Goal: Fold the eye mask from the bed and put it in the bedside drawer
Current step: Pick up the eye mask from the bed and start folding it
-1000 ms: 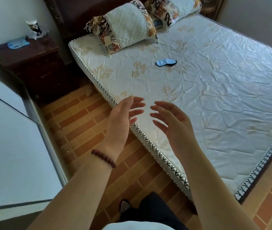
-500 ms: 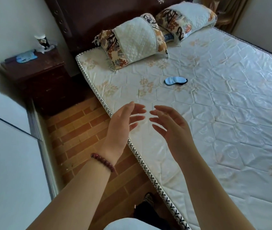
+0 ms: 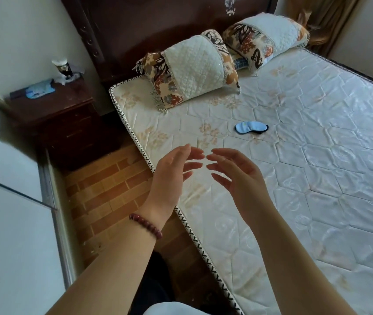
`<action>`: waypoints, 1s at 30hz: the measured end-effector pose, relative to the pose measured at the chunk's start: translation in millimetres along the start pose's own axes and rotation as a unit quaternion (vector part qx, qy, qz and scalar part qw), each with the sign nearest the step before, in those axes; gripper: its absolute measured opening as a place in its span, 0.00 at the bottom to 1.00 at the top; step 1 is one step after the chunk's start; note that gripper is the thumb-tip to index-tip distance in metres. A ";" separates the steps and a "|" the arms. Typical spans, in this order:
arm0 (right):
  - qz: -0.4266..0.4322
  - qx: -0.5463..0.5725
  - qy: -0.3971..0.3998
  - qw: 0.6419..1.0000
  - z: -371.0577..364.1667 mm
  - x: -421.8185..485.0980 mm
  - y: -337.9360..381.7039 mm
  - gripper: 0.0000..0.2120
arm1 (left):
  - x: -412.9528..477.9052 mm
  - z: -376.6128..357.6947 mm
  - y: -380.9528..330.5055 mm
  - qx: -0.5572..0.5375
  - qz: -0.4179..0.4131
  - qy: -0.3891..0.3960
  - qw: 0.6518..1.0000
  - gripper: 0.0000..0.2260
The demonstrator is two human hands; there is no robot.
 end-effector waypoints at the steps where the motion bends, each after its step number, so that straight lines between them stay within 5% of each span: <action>1: 0.002 0.000 -0.008 1.000 -4.9 9.0 0.7 0.06 | 10.2 5.4 -0.8 -0.002 -0.001 0.004 1.000 0.14; 17: 0.002 0.063 -0.137 0.989 -138.3 167.0 0.5 0.06 | 193.2 143.7 -47.6 -0.021 -0.006 0.075 0.997 0.12; 30: 0.003 0.030 -0.160 0.987 -164.1 244.5 3.2 0.05 | 278.3 154.4 -53.0 -0.042 -0.008 0.091 0.995 0.12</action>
Point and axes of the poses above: each hand's wrist, its own x-axis towards the middle knuckle, its own z-axis out of the back of the hand, y = z × x, the point moved 1 cm from there along x, towards the middle knuckle, and after that the axes turned 4 degrees about -x, right-handed, at the moved point
